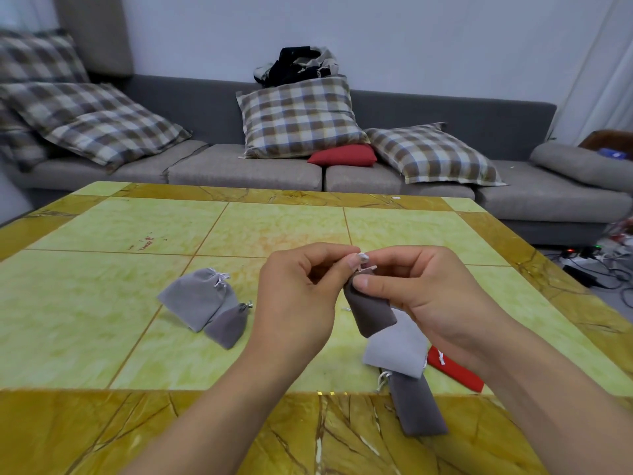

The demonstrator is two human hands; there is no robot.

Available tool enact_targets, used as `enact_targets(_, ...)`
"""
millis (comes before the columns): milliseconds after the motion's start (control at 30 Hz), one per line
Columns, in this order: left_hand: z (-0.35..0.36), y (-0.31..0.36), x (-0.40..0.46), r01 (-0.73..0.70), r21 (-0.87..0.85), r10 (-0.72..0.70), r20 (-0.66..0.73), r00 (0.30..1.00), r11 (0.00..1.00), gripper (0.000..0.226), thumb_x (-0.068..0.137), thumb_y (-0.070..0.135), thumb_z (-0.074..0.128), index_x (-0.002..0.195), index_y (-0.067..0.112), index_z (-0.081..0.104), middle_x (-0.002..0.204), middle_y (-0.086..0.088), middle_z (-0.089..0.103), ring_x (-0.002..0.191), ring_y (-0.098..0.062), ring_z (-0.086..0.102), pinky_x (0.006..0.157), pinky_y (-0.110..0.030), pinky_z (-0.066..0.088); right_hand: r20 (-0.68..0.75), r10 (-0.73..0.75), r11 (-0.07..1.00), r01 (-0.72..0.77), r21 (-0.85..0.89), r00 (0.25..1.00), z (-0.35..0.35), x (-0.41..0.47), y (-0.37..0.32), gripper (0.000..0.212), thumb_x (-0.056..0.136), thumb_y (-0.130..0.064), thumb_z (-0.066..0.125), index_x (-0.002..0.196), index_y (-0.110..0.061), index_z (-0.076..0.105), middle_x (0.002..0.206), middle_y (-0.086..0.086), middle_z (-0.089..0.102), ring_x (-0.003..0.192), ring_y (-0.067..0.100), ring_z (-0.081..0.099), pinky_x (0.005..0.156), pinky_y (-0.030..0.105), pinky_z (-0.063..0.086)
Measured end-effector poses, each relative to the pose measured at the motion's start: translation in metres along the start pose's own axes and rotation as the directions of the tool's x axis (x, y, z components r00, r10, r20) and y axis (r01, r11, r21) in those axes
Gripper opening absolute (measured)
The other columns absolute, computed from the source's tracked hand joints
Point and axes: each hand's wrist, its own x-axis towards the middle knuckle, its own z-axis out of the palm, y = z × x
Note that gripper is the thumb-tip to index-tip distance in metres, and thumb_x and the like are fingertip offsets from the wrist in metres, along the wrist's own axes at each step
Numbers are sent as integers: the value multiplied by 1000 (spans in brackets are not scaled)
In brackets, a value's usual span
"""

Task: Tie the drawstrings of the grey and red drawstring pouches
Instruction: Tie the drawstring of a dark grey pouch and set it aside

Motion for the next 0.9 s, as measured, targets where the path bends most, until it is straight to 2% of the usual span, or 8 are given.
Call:
enact_targets(133,0,3,0,175,-272,-169,48,984,946,14,89,9,66,93,15,77,88,0,78,86,-11,74,76,-20,57,-50,-39,999,40,28,998,4,0,3,23,75,5,74,95,-5,76,90,12,78,84,21,75,73,25,59)
enact_targets(200,0,4,1,198,-319,-187,64,980,927,14,90,9,65,96,14,77,91,-1,78,88,-11,74,78,-19,56,-71,-62,997,66,46,996,8,1,4,24,76,5,73,97,-6,76,91,12,78,84,20,74,74,26,59)
enact_targets(333,1,6,0,92,-211,-88,27,996,973,17,89,11,66,98,22,76,95,9,77,94,-1,70,81,-14,53,-115,-65,995,74,71,991,11,1,6,24,80,2,70,100,-9,76,95,12,78,91,24,74,85,37,59)
enact_targets(500,1,5,-2,-83,-25,82,-64,995,996,23,89,9,68,96,30,74,94,13,75,91,4,68,77,-9,51,-106,-7,987,23,156,994,14,-1,3,18,86,-1,66,99,-7,78,96,14,77,92,26,73,85,35,58)
enact_targets(600,3,5,-4,-95,-21,93,-88,992,995,23,88,10,68,93,32,74,91,14,76,91,3,69,77,-11,52,-97,69,975,-47,216,993,14,-2,1,16,88,-6,65,98,-5,78,98,17,76,94,30,72,85,43,57)
enact_targets(733,4,5,-3,-77,-72,72,-68,995,994,21,89,9,67,93,27,76,89,14,77,89,2,69,77,-13,53,-6,170,926,-157,343,985,9,-1,-2,22,89,-11,63,104,-3,76,103,16,74,93,24,67,89,41,50)
enact_targets(800,3,6,-2,-60,-112,56,-31,998,992,18,89,8,66,94,22,76,88,11,77,87,0,70,76,-14,53,50,254,877,-252,409,966,6,-1,-4,21,88,-14,64,103,-5,77,96,12,72,86,21,62,80,33,49)
enact_targets(900,4,8,-2,-40,-128,43,24,999,991,17,90,8,65,92,20,76,87,8,77,85,-2,70,75,-15,53,102,324,814,-332,476,940,4,0,-3,24,85,-12,66,106,-6,75,76,5,69,63,11,60,54,23,52)
